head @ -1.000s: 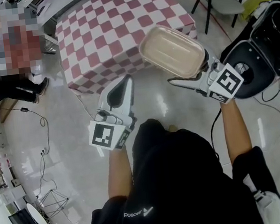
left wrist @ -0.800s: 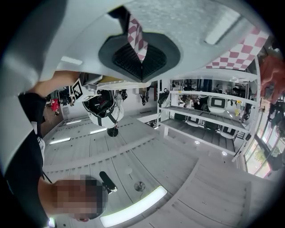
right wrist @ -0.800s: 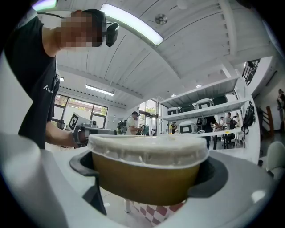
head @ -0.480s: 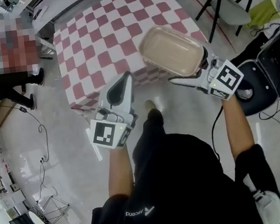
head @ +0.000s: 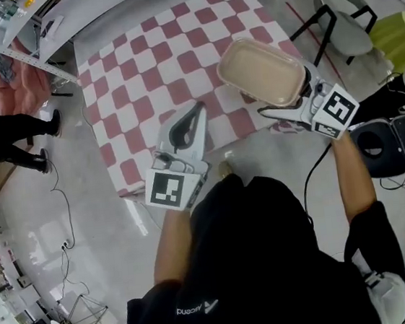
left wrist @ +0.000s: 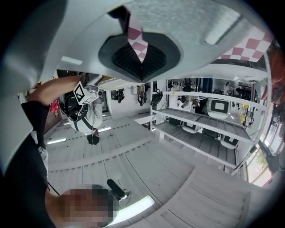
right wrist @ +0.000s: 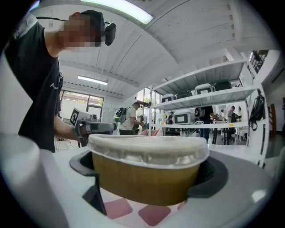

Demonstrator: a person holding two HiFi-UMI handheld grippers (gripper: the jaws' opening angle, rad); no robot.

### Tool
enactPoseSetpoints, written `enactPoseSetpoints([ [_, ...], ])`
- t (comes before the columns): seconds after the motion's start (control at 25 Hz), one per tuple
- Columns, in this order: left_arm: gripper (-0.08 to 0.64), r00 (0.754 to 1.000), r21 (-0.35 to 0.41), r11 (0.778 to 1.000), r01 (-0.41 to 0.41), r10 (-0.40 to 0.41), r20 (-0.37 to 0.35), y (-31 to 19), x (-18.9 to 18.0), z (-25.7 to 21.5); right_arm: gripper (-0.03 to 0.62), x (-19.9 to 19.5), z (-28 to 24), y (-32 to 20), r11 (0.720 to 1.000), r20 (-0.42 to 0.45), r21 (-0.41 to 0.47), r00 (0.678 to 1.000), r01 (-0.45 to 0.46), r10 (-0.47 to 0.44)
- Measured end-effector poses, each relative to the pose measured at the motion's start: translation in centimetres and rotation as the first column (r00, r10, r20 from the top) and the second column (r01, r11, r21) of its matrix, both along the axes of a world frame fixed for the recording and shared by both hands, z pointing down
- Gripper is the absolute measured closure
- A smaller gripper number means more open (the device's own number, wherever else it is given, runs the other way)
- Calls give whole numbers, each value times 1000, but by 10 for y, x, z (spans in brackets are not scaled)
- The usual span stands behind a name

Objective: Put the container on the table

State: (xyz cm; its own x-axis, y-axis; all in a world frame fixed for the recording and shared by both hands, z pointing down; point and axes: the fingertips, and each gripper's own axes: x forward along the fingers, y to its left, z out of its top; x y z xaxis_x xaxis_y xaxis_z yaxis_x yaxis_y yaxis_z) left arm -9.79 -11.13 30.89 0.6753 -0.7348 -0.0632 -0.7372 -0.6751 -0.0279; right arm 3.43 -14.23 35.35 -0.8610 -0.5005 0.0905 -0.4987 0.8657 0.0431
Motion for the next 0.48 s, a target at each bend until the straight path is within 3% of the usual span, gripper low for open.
enactPoseSetpoints([
  [0.2,551,998,-50,996,71,-71,1,-52,-17,13,11,-5,22,-51,998,-44,-52,999,19,-22],
  [0.48,551,992,-57,991,125,-126,-2,-97,-12,28,11,-4,62,-109,989,-136,-108,984,98,-112],
])
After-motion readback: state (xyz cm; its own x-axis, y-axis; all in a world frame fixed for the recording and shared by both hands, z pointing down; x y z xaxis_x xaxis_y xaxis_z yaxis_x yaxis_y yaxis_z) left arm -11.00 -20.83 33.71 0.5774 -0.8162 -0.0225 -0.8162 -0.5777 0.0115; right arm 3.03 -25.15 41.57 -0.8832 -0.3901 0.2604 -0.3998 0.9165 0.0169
